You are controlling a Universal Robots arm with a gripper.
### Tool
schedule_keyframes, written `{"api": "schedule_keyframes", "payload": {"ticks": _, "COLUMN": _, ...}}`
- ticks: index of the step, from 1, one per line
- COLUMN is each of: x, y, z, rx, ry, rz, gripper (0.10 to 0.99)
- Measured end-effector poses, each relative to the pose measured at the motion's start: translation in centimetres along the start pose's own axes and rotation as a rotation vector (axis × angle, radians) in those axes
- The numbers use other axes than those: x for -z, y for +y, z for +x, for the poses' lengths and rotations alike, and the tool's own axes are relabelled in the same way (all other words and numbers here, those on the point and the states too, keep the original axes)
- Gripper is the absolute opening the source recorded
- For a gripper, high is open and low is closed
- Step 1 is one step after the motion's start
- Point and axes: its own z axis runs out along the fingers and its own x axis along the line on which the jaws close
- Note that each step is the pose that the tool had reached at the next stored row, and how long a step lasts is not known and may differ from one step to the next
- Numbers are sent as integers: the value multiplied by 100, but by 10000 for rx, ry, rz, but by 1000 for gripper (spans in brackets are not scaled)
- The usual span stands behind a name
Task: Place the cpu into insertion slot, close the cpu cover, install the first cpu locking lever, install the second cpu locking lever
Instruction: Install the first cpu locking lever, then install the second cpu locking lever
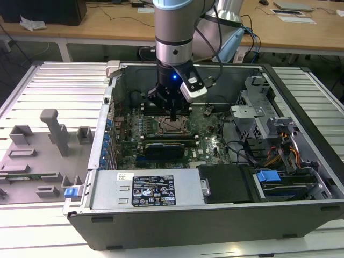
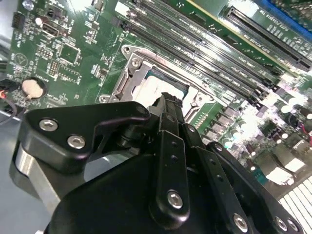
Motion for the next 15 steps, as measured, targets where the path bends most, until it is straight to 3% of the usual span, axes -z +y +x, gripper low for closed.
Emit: {"api": "schedule_keyframes", "payload": {"ticks": 15, "x": 18, "y": 0, "z": -1, "rx": 0, "ry": 0, "rz": 0, "gripper": 106}}
